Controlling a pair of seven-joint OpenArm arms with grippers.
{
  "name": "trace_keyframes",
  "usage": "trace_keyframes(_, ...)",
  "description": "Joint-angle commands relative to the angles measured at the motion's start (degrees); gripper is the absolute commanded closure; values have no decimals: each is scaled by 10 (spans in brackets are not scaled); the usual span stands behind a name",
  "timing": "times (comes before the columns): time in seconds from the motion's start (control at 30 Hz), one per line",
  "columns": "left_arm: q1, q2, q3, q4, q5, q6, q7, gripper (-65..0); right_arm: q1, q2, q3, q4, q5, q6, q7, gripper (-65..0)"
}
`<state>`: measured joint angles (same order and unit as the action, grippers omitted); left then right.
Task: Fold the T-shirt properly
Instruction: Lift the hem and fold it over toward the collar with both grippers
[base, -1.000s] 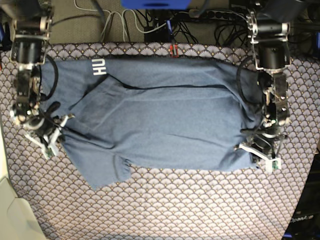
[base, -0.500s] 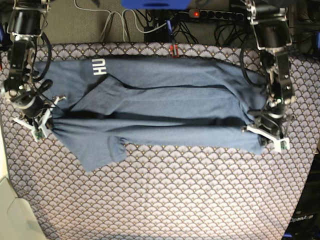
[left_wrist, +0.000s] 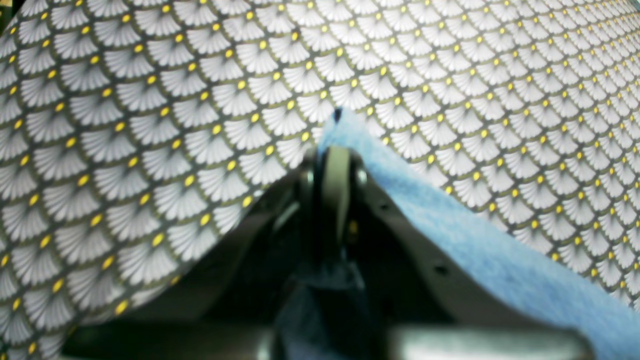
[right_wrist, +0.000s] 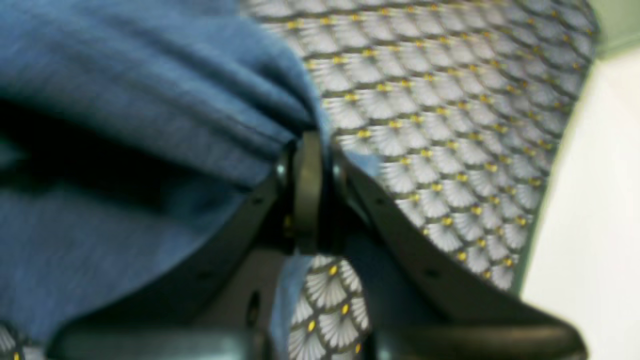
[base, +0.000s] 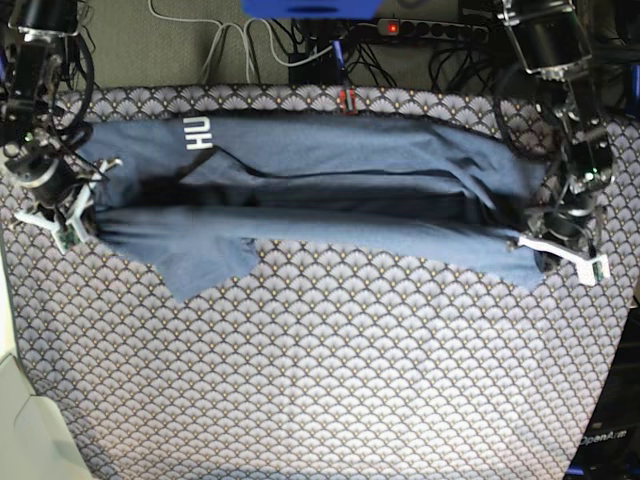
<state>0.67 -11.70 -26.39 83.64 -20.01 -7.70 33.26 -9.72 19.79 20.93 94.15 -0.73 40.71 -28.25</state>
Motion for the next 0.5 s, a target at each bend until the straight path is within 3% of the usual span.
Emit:
trace_keyframes(0.0, -3, -7, -3, 14, -3, 1, -12, -8, 1, 6, 14, 9, -2, -7, 6, 0)
trace_keyframes(0.47, 61, -14, -4, 58, -2, 1, -12, -8, -85, -1, 30, 24, -2, -7, 10, 0)
